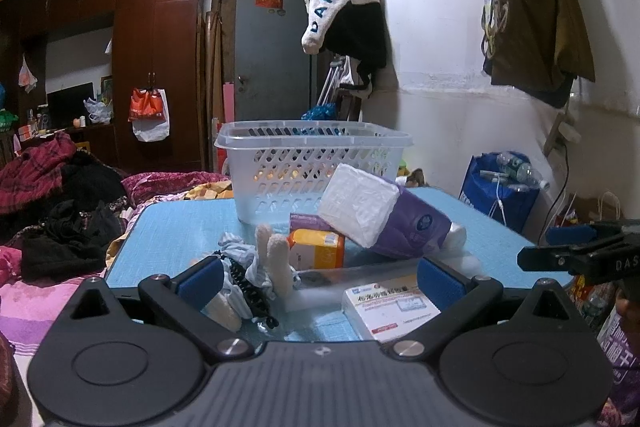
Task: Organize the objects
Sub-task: 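Reach the left gripper to the white medicine box and close on it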
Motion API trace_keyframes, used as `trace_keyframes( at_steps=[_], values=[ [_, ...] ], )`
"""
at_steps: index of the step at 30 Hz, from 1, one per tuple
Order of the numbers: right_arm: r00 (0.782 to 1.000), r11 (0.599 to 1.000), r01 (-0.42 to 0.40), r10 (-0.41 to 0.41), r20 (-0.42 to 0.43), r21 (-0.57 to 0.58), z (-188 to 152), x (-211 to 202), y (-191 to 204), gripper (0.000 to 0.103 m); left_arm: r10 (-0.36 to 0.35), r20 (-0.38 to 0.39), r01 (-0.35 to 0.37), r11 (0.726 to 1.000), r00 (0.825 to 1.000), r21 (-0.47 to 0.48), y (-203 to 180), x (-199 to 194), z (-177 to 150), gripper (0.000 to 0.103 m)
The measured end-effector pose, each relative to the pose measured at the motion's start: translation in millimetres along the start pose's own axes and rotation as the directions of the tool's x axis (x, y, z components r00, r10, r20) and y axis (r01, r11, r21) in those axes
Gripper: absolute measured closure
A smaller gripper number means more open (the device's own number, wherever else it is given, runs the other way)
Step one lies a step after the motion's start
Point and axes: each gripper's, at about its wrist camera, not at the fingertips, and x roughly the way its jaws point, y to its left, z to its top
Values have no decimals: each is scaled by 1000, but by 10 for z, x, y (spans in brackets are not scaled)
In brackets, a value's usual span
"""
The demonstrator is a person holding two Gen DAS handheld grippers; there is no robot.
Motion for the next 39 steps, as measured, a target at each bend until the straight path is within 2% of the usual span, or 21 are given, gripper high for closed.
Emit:
trace_keyframes(
  at_steps=[3, 5, 7, 8, 10, 13, 15, 17, 19, 26, 29, 31, 32, 34, 36, 37, 39],
  values=[
    [999, 1000, 16, -16, 52, -4, -27, -27, -2, 0, -13, 84, 14, 1000, 996, -16, 12, -79, -8, 0],
    [991, 1000, 19, -17, 134, -7, -74, -61, -18, 0, -3, 135, 2, 1000, 991, 5, -24, -95, -23, 0],
    [974, 999, 16, -8, 225, -37, -157, -78, -24, 0, -31, 136, 28, 999, 990, 25, -51, -29, -35, 0],
    [972, 998, 27, -14, 234, -51, -180, -52, -14, 0, -65, 127, 60, 997, 990, 38, -67, 32, -59, 0],
    [977, 996, 30, -11, 215, -83, -228, 46, 1, 0, -99, 75, 93, 993, 992, 68, -135, 174, -130, 0],
    [991, 995, -44, 55, 119, -88, -329, 239, -44, 0, -124, 50, 118, 986, 991, 116, -237, 329, -300, 0],
    [993, 993, -93, 98, 63, -79, -409, 357, -102, 0, -171, 24, 168, 980, 985, 110, -236, 413, -406, 0],
    [991, 989, -127, 130, 30, -81, -489, 437, -155, 0, -213, 19, 210, 973, 977, 99, -232, 464, -501, 5],
    [989, 986, -138, 142, 32, -92, -536, 446, -174, 0, -221, 34, 217, 971, 975, 104, -228, 479, -559, 7],
    [979, 974, -186, 194, 56, -130, -591, 386, -172, 18, -270, 26, 264, 956, 963, 125, -168, 597, -664, 10],
    [977, 968, -194, 205, 57, -157, -605, 470, -88, 24, -323, 9, 320, 941, 946, 112, -127, 678, -708, 17],
    [973, 962, -211, 223, 55, -176, -607, 475, -73, 29, -344, -6, 342, 934, 939, 101, -105, 729, -735, 26],
    [972, 959, -215, 229, 57, -182, -610, 470, -66, 31, -351, -7, 350, 932, 936, 99, -92, 745, -756, 27],
    [969, 955, -224, 239, 54, -196, -615, 475, -56, 34, -355, 2, 353, 930, 935, 102, -76, 743, -768, 29],
    [967, 950, -235, 250, 53, -204, -623, 465, -53, 42, -361, 4, 359, 928, 932, 104, -76, 742, -763, 34],
    [966, 948, -238, 254, 53, -209, -622, 465, -45, 44, -352, 6, 349, 930, 936, 113, -86, 737, -769, 39],
    [967, 948, -232, 249, 54, -218, -624, 461, -35, 44, -342, 14, 337, 933, 940, 128, -99, 727, -779, 41]
  ],
)
